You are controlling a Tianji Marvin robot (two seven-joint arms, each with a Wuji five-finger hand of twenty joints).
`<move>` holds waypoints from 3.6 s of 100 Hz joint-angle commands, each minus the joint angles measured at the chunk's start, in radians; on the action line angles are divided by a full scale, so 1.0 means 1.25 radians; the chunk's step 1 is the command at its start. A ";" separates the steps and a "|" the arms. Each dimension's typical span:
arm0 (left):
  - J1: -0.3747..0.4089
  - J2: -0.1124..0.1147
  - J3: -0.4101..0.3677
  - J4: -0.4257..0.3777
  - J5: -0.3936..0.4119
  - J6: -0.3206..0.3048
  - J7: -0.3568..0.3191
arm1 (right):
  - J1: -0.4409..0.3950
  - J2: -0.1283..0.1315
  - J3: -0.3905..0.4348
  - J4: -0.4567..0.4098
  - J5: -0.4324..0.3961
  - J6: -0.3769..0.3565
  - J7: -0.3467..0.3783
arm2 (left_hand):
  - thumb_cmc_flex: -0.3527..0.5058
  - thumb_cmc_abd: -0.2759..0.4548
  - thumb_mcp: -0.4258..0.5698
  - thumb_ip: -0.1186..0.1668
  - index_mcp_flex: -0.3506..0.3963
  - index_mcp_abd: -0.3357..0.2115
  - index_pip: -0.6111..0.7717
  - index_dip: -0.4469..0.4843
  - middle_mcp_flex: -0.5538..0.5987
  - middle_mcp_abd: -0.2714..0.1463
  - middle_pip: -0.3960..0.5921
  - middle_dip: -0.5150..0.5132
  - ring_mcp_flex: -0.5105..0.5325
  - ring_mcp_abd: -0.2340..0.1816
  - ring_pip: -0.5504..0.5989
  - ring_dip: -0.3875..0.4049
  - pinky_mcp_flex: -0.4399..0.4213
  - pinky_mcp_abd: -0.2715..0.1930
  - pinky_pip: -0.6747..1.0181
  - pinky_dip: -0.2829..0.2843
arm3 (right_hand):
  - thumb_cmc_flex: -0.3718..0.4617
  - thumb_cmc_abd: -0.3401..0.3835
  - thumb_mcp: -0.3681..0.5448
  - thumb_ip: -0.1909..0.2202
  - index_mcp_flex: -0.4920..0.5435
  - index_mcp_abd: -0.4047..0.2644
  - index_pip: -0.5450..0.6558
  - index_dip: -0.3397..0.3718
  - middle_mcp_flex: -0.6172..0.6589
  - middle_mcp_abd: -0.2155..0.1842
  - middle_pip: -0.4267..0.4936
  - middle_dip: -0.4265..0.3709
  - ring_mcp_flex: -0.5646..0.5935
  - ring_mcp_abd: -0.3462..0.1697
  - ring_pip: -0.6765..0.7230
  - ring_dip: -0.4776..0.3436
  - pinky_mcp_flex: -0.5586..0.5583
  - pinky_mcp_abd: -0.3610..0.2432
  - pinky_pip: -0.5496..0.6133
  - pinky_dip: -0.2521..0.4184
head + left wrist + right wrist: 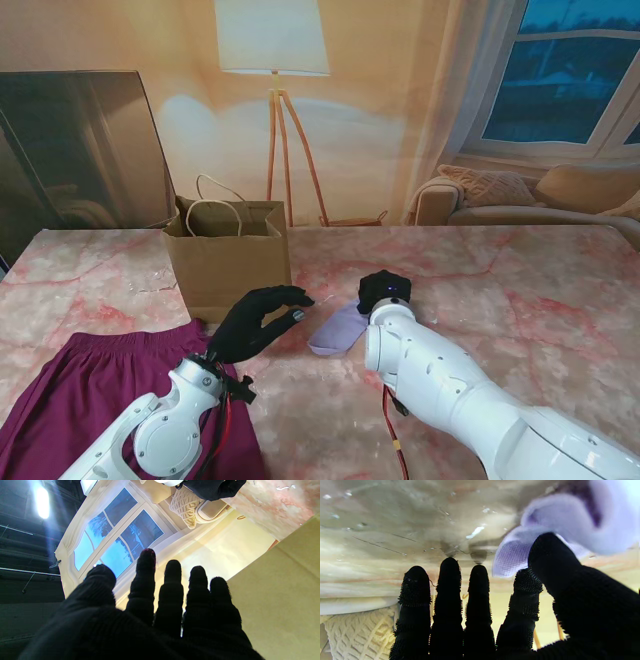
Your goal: Fold the socks and the shorts into the kraft paper bag
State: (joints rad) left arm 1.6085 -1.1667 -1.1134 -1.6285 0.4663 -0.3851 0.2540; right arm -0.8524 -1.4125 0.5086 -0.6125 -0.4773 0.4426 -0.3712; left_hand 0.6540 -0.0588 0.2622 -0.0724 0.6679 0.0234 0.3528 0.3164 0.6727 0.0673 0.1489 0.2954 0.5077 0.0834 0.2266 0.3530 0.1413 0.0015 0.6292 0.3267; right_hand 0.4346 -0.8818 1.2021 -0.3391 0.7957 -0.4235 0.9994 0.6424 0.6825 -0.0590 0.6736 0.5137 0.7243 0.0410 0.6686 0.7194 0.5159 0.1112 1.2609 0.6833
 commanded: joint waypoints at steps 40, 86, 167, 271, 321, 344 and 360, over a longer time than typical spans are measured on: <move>0.012 0.003 -0.006 -0.010 -0.004 0.000 -0.012 | -0.057 0.018 0.091 -0.026 0.028 -0.073 -0.066 | -0.009 0.003 0.014 0.030 0.027 -0.019 0.017 0.011 0.008 -0.005 0.009 -0.009 0.009 -0.026 0.010 -0.010 -0.003 -0.014 0.004 0.000 | 0.112 -0.216 0.084 -0.049 0.125 -0.043 0.096 0.230 0.442 -0.030 0.093 -0.073 0.470 -0.003 0.074 -0.060 0.391 -0.026 0.216 -0.124; 0.015 0.003 -0.005 -0.008 0.003 -0.006 -0.008 | -0.154 0.102 0.214 -0.230 -0.050 -0.074 -0.043 | -0.008 0.004 0.008 0.031 0.028 -0.019 0.018 0.013 0.006 -0.006 0.008 -0.009 0.007 -0.028 0.006 -0.011 -0.007 -0.011 -0.004 -0.003 | 0.134 -0.083 0.057 -0.005 0.098 -0.016 0.059 -0.209 0.398 -0.022 0.129 0.006 0.390 0.003 0.102 0.039 0.265 -0.020 0.133 -0.082; 0.009 0.000 0.000 0.016 0.001 -0.028 0.004 | -0.300 0.191 0.395 -0.475 -0.231 -0.053 0.023 | -0.007 0.007 0.000 0.033 0.029 -0.019 0.015 0.015 0.002 -0.005 0.005 -0.010 0.002 -0.028 0.002 -0.013 -0.007 -0.005 -0.009 -0.005 | 0.090 -0.031 0.035 -0.005 0.134 0.050 0.035 -0.288 0.450 0.002 0.090 0.017 0.409 0.013 0.109 0.043 0.267 -0.013 0.132 -0.045; -0.048 -0.002 0.034 0.071 -0.037 -0.045 -0.023 | -0.229 0.137 0.165 -0.369 -0.201 -0.073 -0.067 | -0.006 0.007 -0.005 0.034 0.031 -0.018 0.015 0.016 -0.002 -0.004 0.004 -0.010 -0.002 -0.028 -0.001 -0.013 -0.012 -0.001 -0.013 -0.006 | 0.048 -0.045 0.047 -0.026 0.133 0.069 0.041 -0.305 0.487 -0.007 0.201 -0.027 0.459 0.025 0.228 0.057 0.326 -0.010 0.241 -0.013; -0.053 -0.002 0.035 0.077 -0.041 -0.048 -0.027 | -0.343 0.202 0.299 -0.577 -0.245 -0.103 0.095 | -0.007 0.008 -0.008 0.035 0.031 -0.019 0.014 0.017 -0.006 -0.003 0.002 -0.011 -0.005 -0.027 -0.004 -0.014 -0.013 0.001 -0.019 -0.009 | -0.269 0.117 -0.075 0.097 -0.087 0.190 -0.308 -0.170 0.188 0.005 -0.067 -0.091 0.201 0.021 0.019 0.016 0.110 -0.007 0.146 0.019; -0.052 -0.002 0.034 0.073 -0.041 -0.048 -0.029 | -0.312 0.192 0.270 -0.541 -0.237 -0.001 0.100 | -0.007 0.008 -0.010 0.035 0.031 -0.020 0.014 0.017 -0.006 -0.004 0.002 -0.011 -0.005 -0.027 -0.005 -0.014 -0.013 0.002 -0.020 -0.010 | -0.091 0.191 -0.005 0.123 -0.051 0.189 -0.283 -0.165 0.197 0.014 -0.078 -0.117 0.208 0.016 -0.054 -0.037 0.110 0.003 0.086 -0.003; -0.051 -0.001 0.032 0.072 -0.038 -0.049 -0.029 | -0.263 0.170 0.217 -0.455 -0.209 0.056 0.078 | -0.007 0.009 -0.010 0.035 0.031 -0.020 0.014 0.017 -0.007 -0.005 0.002 -0.011 -0.006 -0.028 -0.005 -0.015 -0.013 0.002 -0.020 -0.010 | -0.093 0.117 -0.003 0.131 -0.086 0.218 -0.298 -0.168 0.166 0.019 -0.049 -0.104 0.190 0.009 -0.045 -0.030 0.095 -0.003 0.075 -0.009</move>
State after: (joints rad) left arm 1.5426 -1.1677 -1.0729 -1.5331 0.4194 -0.4424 0.2190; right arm -1.1871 -1.1811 0.7838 -1.2091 -0.7453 0.5026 -0.2607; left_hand 0.6539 -0.0588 0.2626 -0.0724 0.6923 0.0223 0.3633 0.3199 0.6727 0.0676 0.1491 0.2954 0.5083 0.0823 0.2267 0.3413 0.1276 0.0109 0.6129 0.3179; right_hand 0.3122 -0.6879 1.1654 -0.2214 0.7226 -0.1834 0.6276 0.4252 0.9417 -0.0548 0.5854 0.3791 0.9975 0.0499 0.6115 0.6808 0.6549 0.1142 1.3639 0.6730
